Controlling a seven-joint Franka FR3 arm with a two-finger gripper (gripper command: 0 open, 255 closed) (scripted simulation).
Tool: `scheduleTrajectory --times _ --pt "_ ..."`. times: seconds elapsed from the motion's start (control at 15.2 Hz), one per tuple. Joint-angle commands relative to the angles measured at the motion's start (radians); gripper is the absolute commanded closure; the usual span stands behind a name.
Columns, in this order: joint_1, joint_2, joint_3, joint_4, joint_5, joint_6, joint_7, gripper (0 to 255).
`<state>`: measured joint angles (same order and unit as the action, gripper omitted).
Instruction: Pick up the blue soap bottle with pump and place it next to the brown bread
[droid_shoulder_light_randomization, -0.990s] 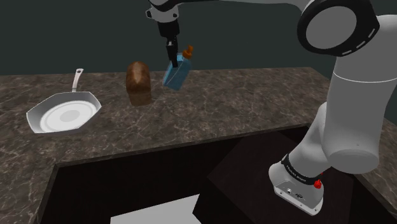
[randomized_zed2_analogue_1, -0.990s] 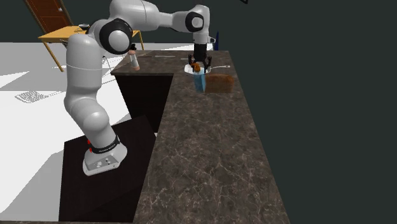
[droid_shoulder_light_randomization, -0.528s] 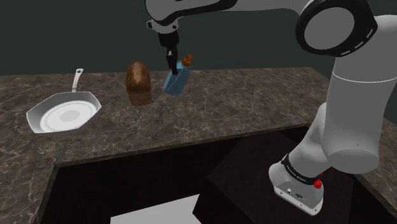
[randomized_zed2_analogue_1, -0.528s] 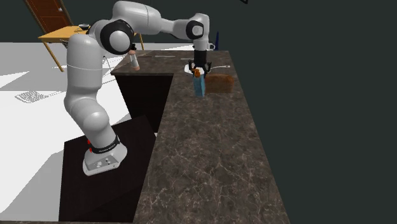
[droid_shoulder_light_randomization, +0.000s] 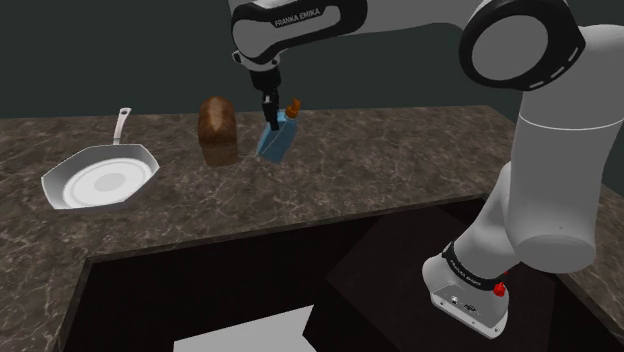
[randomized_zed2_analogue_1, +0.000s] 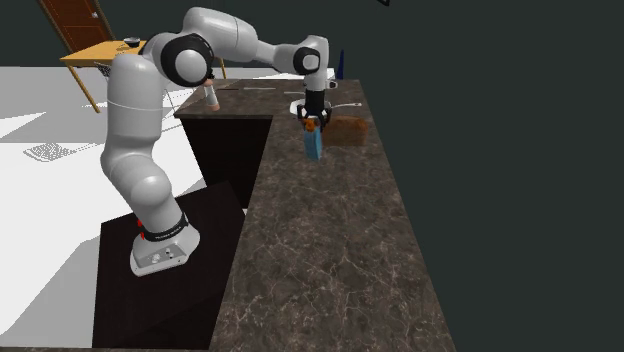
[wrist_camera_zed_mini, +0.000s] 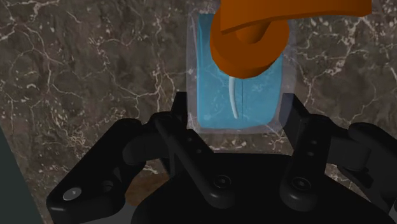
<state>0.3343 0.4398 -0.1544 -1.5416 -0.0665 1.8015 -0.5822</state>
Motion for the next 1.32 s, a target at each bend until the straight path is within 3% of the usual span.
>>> scheduleTrajectory --times 0.0,0.2,0.73,0.79,1.12,1.25 --pt "0.000 0.007 0.001 -0.016 0.001 0.024 0.003 255" --pt "0.000 0.022 0.002 -0.040 0.002 0.062 0.006 255" --pt "0.000 0.022 0.002 -0.040 0.002 0.062 0.006 255" --pt "-0.001 0.022 0.001 -0.042 0.002 0.064 0.005 0" --pt "0.000 0.022 0.002 -0.040 0.002 0.062 0.006 0" --pt "0.003 0.017 0.003 0.021 0.002 -0.004 0.005 0"
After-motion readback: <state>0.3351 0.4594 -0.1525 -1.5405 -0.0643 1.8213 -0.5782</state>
